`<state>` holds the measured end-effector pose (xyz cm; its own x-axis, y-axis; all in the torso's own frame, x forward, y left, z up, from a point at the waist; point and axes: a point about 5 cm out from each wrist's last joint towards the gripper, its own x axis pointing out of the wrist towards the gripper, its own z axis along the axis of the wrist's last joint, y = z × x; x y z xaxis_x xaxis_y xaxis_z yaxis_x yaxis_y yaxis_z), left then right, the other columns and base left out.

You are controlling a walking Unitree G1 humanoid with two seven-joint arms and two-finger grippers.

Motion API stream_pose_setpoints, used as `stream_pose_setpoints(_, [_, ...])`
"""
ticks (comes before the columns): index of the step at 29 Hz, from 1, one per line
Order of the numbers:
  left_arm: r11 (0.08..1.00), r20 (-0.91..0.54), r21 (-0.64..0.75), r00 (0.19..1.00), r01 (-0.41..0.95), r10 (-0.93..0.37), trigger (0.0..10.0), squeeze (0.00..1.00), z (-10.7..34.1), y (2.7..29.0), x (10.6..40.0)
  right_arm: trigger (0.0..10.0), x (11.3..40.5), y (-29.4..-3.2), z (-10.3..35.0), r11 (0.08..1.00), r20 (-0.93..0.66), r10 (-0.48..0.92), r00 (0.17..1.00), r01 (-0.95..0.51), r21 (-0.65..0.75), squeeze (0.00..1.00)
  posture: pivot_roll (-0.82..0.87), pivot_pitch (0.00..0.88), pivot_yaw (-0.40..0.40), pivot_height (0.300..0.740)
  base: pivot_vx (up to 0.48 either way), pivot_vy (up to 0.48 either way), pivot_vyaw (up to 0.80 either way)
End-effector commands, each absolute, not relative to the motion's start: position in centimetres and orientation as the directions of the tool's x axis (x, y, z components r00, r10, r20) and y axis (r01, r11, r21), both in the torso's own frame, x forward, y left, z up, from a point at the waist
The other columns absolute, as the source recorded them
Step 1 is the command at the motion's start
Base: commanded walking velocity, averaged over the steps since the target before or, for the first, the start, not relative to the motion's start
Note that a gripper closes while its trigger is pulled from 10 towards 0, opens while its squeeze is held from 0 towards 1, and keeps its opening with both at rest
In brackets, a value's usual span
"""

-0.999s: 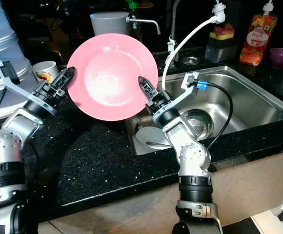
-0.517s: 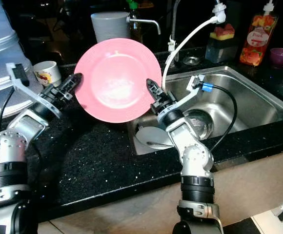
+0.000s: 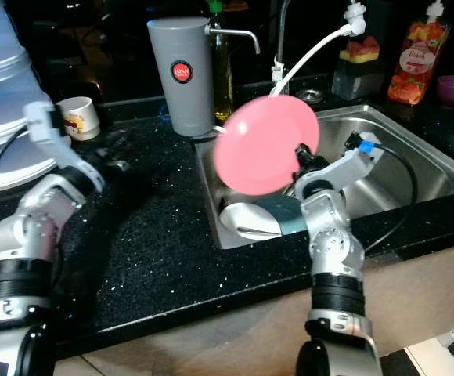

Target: Kitchen organization

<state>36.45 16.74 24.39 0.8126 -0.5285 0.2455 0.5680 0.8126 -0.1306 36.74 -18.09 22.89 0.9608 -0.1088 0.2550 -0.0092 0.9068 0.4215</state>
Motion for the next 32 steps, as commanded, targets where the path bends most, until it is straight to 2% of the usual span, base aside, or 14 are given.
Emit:
stream_pose_setpoints(1, [0.776,0.214,-0.037,0.764,0.629,-0.609,10.0,0.00,23.8,14.7,36.2,0.0,36.7,-16.8,22.3,0.954,0.253,-0.069,0.965,-0.011,0.300,0.00,0.04,0.043,0.089,0.740,0.000,0.000,0.00])
stream_pose_setpoints(9, [0.617,0.055,-0.035,0.618,0.786,-0.785,10.0,0.00,20.8,8.7,35.5,0.1,36.6,-14.7,21.9,0.995,0.288,0.025,0.957,-0.052,0.088,0.00,0.04,0.043,0.090,0.740,0.000,0.000,0.00])
stream_pose_setpoints(10, [0.617,0.055,-0.035,0.618,0.786,-0.785,10.0,0.00,20.8,8.7,35.5,0.1,36.6,-14.7,21.9,0.995,0.288,0.025,0.957,-0.052,0.088,0.00,0.04,0.043,0.090,0.740,0.000,0.000,0.00])
stream_pose_setpoints(11, [0.549,-0.069,-0.015,0.547,0.835,-0.834,10.0,0.00,19.1,7.2,34.8,0.8,36.6,-14.1,21.7,0.997,0.280,0.069,0.958,-0.075,0.008,0.00,0.03,0.044,0.095,0.740,0.000,0.000,0.00])
stream_pose_setpoints(14, [0.517,-0.166,0.001,0.510,0.856,-0.844,10.0,0.00,17.8,6.9,34.5,1.3,36.6,-13.9,21.5,0.996,0.268,0.090,0.959,-0.089,-0.015,0.00,0.02,0.044,0.096,0.740,0.000,0.000,0.00])
stream_pose_setpoints(18, [0.497,-0.289,0.041,0.486,0.867,-0.825,10.0,0.00,16.2,7.4,34.2,4.8,36.6,-13.3,21.1,0.991,0.243,0.128,0.962,-0.115,-0.068,0.00,0.03,0.043,0.094,0.740,0.000,0.000,0.00])
stream_pose_setpoints(19, [0.500,-0.299,0.047,0.490,0.865,-0.819,10.0,0.00,16.1,7.5,34.3,4.8,36.6,-13.2,21.1,0.990,0.238,0.134,0.962,-0.120,-0.071,0.00,0.03,0.043,0.094,0.740,0.000,0.000,0.00])
stream_pose_setpoints(20, [0.514,-0.306,0.057,0.505,0.856,-0.807,10.0,0.00,16.1,7.7,34.4,9.0,36.6,-13.1,21.0,0.989,0.233,0.140,0.962,-0.126,-0.072,0.00,0.03,0.042,0.091,0.740,0.000,0.000,0.00])
stream_pose_setpoints(21, [0.523,-0.310,0.064,0.515,0.850,-0.799,10.0,0.00,16.0,7.9,34.5,9.0,36.6,-13.0,21.0,0.989,0.231,0.144,0.962,-0.130,-0.074,0.00,0.03,0.042,0.091,0.740,0.000,0.000,0.00])
stream_pose_setpoints(22, [0.560,-0.301,0.076,0.554,0.825,-0.776,10.0,0.00,16.2,8.1,34.9,10.0,36.7,-12.8,20.8,0.987,0.224,0.152,0.963,-0.138,-0.078,0.00,0.03,0.042,0.091,0.740,0.000,0.000,0.00])
stream_pose_setpoints(23, [0.571,-0.296,0.085,0.568,0.817,-0.768,10.0,0.00,16.3,8.3,35.1,10.0,36.7,-12.7,20.7,0.987,0.217,0.155,0.964,-0.140,-0.083,1.00,0.03,0.041,0.088,0.740,0.000,0.000,0.00])
stream_pose_setpoints(30, [0.642,-0.256,0.122,0.649,0.757,-0.717,10.0,0.00,17.2,9.0,36.0,10.0,36.8,-12.4,20.2,0.984,0.174,0.158,0.972,-0.141,-0.106,1.00,0.03,0.040,0.087,0.740,0.000,0.000,0.00])
stream_pose_setpoints(31, [0.664,-0.238,0.140,0.676,0.734,-0.697,10.0,0.00,17.4,9.2,36.3,10.0,36.8,-12.5,20.2,0.985,0.172,0.154,0.973,-0.137,-0.104,0.00,0.03,0.039,0.086,0.740,0.000,0.000,0.00])
stream_pose_setpoints(32, [0.678,-0.225,0.153,0.694,0.719,-0.684,10.0,0.00,17.6,9.3,36.4,10.0,36.8,-12.5,20.2,0.985,0.170,0.152,0.974,-0.136,-0.102,0.00,0.03,0.039,0.087,0.740,0.000,0.000,0.00])
